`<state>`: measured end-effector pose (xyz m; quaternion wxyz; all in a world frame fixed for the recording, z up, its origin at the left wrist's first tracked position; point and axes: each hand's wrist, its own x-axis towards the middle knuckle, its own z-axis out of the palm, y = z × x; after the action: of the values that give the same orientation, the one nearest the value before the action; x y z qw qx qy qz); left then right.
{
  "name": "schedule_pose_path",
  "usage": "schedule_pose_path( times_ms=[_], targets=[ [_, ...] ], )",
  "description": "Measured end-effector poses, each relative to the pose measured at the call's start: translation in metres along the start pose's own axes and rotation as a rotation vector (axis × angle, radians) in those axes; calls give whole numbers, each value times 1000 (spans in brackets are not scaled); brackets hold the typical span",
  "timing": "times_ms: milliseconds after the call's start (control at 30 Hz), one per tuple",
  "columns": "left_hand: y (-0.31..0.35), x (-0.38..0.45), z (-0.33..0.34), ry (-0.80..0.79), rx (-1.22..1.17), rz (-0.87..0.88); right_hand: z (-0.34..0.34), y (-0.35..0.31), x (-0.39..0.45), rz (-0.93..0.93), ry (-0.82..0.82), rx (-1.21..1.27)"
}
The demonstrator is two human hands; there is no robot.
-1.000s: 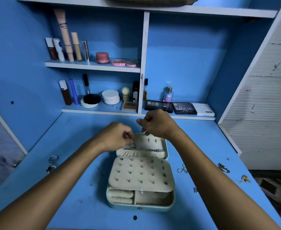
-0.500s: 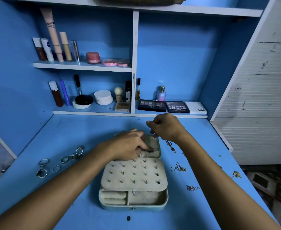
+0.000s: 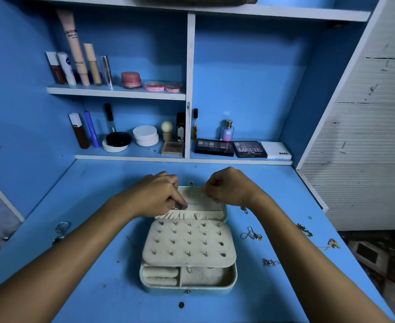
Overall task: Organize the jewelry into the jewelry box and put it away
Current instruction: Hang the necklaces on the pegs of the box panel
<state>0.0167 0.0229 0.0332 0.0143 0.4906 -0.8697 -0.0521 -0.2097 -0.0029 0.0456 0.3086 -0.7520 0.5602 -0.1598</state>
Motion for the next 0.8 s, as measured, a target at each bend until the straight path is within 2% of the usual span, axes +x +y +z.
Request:
schedule_pose_path(
  times_ms=[167, 500, 633, 800],
  targets=[
    [-13, -11, -2, 15, -42, -41, 12, -8, -2, -80, -102, -119],
    [-19, -13, 7, 82, -164, -80, 23, -19, 2, -60, -228, -231],
    [-17, -11, 7, 64, -146, -87, 22, -17, 2, -57, -267, -205],
    [-13, -6, 9, -38, -109, -144, 18, -16, 2, -74, -330, -169]
  ],
)
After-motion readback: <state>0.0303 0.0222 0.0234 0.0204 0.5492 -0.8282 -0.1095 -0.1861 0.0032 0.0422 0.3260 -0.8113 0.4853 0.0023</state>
